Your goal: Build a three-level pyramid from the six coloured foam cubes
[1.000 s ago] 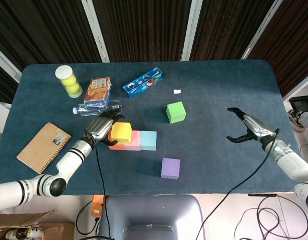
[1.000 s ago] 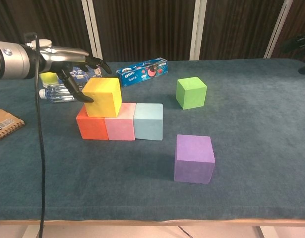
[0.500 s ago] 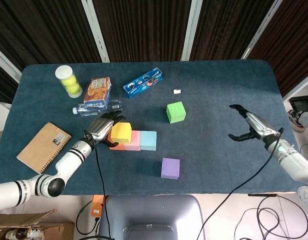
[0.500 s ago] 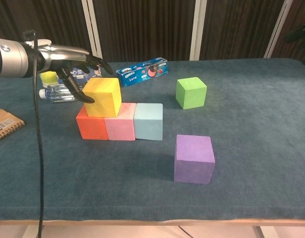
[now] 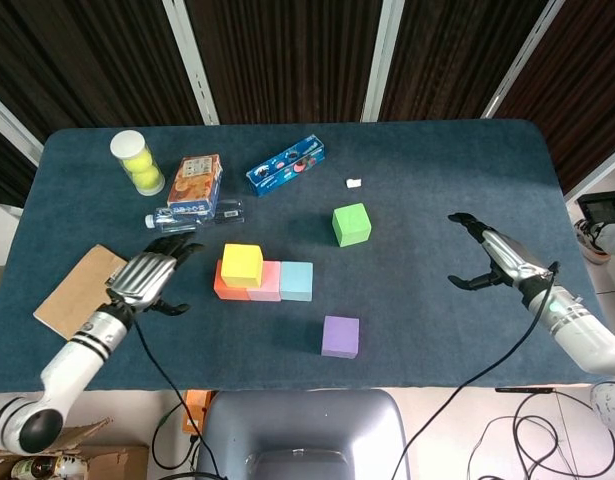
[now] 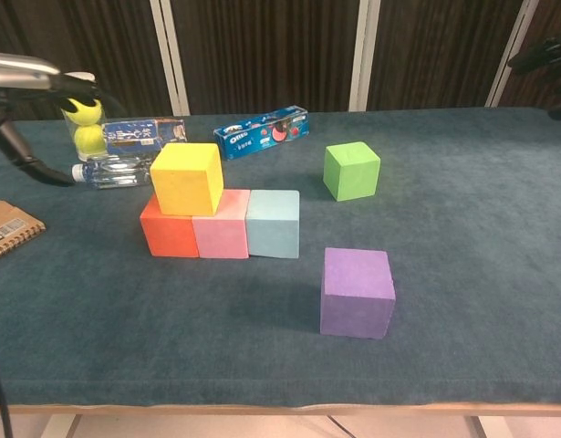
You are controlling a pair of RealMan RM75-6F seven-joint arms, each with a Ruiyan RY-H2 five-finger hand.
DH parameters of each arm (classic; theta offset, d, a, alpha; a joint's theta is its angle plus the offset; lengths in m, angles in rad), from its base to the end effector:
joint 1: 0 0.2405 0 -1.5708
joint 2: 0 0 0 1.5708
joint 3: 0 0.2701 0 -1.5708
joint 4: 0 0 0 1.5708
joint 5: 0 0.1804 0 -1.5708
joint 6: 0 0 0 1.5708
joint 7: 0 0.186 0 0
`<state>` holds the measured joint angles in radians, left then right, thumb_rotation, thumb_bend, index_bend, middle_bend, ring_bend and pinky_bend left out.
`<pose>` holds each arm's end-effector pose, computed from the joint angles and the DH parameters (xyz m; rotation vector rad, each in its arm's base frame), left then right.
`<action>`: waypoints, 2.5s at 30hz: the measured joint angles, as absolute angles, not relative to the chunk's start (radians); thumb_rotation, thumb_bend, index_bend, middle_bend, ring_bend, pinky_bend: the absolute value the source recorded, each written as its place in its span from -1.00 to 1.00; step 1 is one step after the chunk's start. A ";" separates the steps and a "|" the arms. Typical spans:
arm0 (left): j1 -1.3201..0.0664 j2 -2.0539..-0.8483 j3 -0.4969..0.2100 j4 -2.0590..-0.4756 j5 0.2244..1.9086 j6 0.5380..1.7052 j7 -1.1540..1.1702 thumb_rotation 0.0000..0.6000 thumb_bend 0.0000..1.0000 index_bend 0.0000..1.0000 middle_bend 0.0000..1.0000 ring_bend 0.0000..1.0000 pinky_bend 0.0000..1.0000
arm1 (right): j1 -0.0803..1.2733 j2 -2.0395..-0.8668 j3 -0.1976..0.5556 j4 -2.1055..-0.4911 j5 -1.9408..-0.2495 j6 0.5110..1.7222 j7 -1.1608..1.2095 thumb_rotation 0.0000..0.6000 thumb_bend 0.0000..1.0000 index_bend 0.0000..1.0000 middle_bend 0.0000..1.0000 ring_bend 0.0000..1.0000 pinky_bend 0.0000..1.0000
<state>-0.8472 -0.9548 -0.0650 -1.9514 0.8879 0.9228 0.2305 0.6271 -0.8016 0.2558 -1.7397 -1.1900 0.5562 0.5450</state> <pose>-0.1473 0.3702 0.1404 -1.8242 -1.0766 -0.7953 -0.2149 -0.3708 0.1943 1.5456 -1.5803 0.9082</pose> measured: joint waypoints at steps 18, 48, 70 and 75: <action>-0.311 -0.938 0.177 -1.736 1.350 1.412 0.144 1.00 -0.71 -0.76 -0.97 -1.00 -0.81 | 1.012 -1.138 0.241 -1.873 -0.512 0.848 -0.133 1.00 -0.59 -0.97 -1.00 -1.00 -1.00; -0.050 -1.057 0.127 -1.303 1.463 1.499 -0.260 1.00 -0.71 -0.76 -0.97 -1.00 -0.81 | 1.423 -1.809 0.482 -1.438 -0.014 1.195 -0.699 1.00 -0.59 -0.71 -1.00 -1.00 -1.00; -0.030 -1.073 0.092 -1.271 1.479 1.441 -0.269 1.00 -0.70 -0.78 -0.97 -1.00 -0.81 | 1.385 -1.884 0.563 -1.340 -0.061 1.128 -0.728 1.00 -0.59 -0.15 -1.00 -1.00 -1.00; -0.027 -1.074 0.086 -1.269 1.483 1.436 -0.271 1.00 -0.70 -0.78 -0.97 -1.00 -0.81 | 1.376 -1.889 0.571 -1.343 -0.080 1.134 -0.729 1.00 -0.59 -0.02 -1.00 -1.00 -1.00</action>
<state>-0.0270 -1.0737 0.0864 -1.2691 1.4833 1.4362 -0.2714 1.3760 -1.8889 0.5706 -1.3434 -0.0804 1.1342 -0.7290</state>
